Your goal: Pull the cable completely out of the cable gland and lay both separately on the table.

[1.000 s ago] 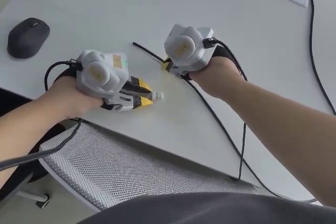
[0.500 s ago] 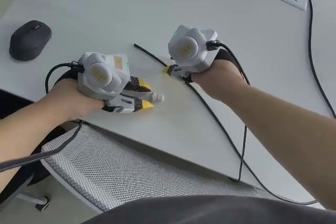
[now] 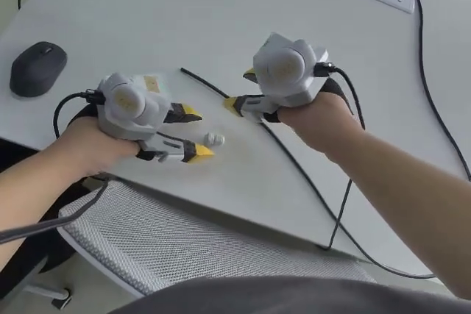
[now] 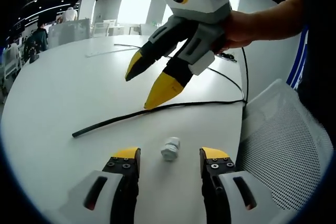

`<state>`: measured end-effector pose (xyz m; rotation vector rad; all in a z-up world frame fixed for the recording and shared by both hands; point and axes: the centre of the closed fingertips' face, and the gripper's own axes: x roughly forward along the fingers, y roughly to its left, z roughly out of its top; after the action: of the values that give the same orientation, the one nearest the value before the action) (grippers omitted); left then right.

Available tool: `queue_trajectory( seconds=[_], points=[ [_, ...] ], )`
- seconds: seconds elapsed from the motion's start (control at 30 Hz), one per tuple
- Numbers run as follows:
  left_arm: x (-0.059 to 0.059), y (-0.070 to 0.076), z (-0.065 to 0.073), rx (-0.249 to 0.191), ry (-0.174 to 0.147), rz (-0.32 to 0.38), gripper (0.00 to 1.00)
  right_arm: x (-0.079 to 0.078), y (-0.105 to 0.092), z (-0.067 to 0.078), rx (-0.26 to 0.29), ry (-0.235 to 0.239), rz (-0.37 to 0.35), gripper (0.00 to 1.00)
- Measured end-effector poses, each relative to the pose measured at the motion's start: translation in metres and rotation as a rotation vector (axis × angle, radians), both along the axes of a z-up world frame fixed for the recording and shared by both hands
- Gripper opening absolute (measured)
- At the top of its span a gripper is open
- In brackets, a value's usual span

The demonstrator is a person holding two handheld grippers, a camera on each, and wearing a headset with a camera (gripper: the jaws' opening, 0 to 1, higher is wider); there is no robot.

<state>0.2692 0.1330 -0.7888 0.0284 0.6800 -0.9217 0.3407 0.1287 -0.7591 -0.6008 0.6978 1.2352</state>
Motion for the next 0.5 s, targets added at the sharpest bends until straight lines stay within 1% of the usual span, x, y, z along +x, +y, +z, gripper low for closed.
queue_trajectory(
  seconds=[0.17, 0.23, 0.27, 0.3, 0.33, 0.43, 0.47, 0.5],
  points=[
    [0.000, 0.000, 0.014, -0.041, -0.007, 0.030, 0.53, -0.005, -0.011, 0.019, 0.066, 0.020, -0.044, 0.43],
    [0.000, 0.000, 0.018, -0.046, -0.013, 0.036, 0.56, -0.006, -0.018, 0.028, 0.090, 0.023, -0.065, 0.44],
    [0.000, 0.000, 0.020, -0.052, -0.011, 0.038, 0.58, -0.007, -0.021, 0.031, 0.104, 0.033, -0.077, 0.45],
    [-0.002, -0.001, 0.025, -0.066, -0.008, 0.043, 0.59, -0.007, -0.025, 0.036, 0.119, 0.037, -0.094, 0.45],
    [-0.002, -0.001, 0.028, -0.071, -0.011, 0.044, 0.60, -0.007, -0.028, 0.040, 0.131, 0.037, -0.104, 0.46],
    [-0.002, 0.000, 0.039, -0.094, -0.021, 0.059, 0.62, -0.009, -0.038, 0.054, 0.188, 0.056, -0.146, 0.49],
    [-0.001, 0.000, 0.041, -0.101, -0.022, 0.065, 0.63, -0.011, -0.042, 0.061, 0.218, 0.071, -0.165, 0.51],
    [-0.001, 0.000, 0.044, -0.110, -0.022, 0.073, 0.64, -0.013, -0.046, 0.064, 0.232, 0.077, -0.172, 0.52]
  ],
)
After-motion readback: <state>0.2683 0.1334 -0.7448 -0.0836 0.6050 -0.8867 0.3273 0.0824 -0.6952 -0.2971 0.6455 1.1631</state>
